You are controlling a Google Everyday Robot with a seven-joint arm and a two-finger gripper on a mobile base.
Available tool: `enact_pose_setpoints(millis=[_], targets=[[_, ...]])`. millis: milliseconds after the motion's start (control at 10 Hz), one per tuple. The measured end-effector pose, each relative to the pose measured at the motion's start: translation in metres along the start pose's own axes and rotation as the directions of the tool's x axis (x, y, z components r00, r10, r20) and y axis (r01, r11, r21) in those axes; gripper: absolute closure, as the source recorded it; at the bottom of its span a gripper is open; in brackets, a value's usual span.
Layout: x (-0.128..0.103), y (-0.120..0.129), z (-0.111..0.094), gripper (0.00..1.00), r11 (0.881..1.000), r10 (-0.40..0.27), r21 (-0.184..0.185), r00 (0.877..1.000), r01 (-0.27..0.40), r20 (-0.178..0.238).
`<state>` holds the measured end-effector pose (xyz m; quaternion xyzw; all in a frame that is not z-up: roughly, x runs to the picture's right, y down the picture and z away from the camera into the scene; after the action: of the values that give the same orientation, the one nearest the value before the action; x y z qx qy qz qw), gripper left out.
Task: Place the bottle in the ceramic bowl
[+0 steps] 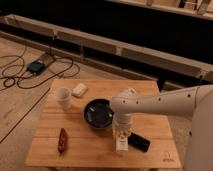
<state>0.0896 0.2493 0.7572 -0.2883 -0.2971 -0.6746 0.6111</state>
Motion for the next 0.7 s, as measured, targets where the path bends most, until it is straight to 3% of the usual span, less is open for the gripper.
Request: enact_pose_setpoints(millis=[400, 700], targets=[[0.009, 0.010, -0.042, 1.00, 0.997, 0.010, -0.072, 0.998, -0.015, -0.063], [0.037, -0.018, -0.073, 1.00, 0.994, -0.073, -0.090, 0.991, 0.063, -0.115]])
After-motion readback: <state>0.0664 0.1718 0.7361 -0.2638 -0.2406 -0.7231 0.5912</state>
